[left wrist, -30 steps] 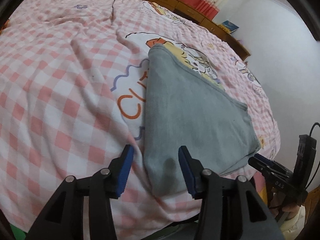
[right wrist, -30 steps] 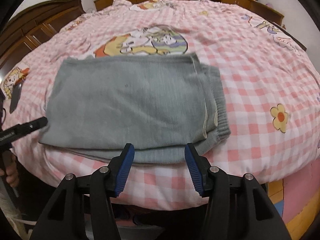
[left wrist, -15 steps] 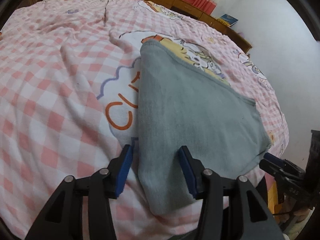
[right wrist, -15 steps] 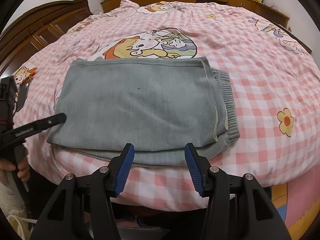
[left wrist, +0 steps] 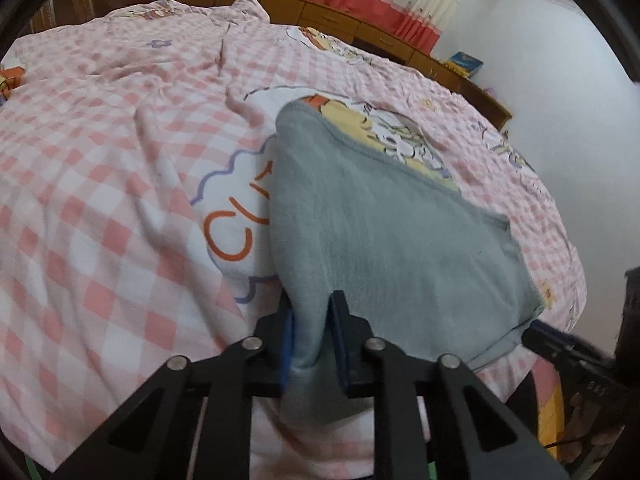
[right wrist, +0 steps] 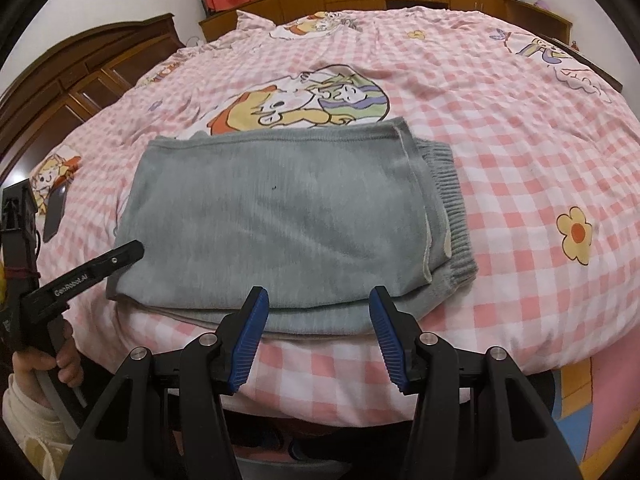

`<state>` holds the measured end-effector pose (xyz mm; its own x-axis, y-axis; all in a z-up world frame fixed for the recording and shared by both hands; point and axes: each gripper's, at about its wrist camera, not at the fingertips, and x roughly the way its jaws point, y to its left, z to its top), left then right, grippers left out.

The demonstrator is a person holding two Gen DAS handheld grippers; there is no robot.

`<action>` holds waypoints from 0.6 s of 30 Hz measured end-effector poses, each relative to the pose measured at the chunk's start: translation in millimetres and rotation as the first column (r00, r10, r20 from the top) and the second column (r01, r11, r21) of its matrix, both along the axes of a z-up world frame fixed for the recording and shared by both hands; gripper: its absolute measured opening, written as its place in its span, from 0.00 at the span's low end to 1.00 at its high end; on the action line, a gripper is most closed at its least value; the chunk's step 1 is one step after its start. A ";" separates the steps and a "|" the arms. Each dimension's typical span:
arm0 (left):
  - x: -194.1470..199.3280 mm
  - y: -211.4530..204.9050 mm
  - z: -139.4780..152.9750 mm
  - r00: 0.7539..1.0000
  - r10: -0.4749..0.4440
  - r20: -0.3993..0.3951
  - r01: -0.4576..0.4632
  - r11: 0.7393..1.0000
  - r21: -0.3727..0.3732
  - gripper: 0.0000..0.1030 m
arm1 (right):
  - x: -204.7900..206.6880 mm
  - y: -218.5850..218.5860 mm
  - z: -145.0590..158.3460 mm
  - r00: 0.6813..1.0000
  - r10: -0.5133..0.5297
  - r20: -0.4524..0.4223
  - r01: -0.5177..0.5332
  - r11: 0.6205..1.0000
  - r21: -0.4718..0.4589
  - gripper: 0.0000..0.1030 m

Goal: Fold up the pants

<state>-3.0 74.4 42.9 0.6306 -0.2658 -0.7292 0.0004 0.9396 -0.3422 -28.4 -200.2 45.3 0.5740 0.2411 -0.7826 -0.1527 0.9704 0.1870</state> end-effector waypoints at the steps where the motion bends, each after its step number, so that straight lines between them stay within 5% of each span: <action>1: -1.2 0.4 4.1 1.000 0.007 0.000 -0.007 1.000 -0.006 0.15 | -0.2 -1.8 0.3 1.000 0.000 0.002 0.000 1.000 0.008 0.52; 18: -14.4 -72.6 99.6 0.966 -0.190 0.174 0.176 0.980 0.093 0.10 | -9.6 -44.3 13.1 0.996 -0.055 0.071 0.044 0.988 0.151 0.52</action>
<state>-17.4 1.7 142.6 0.6995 -0.3374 -0.6300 0.2303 0.9409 -0.2482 -37.9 -244.5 58.4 0.6435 0.3222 -0.6944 -0.1245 0.9391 0.3204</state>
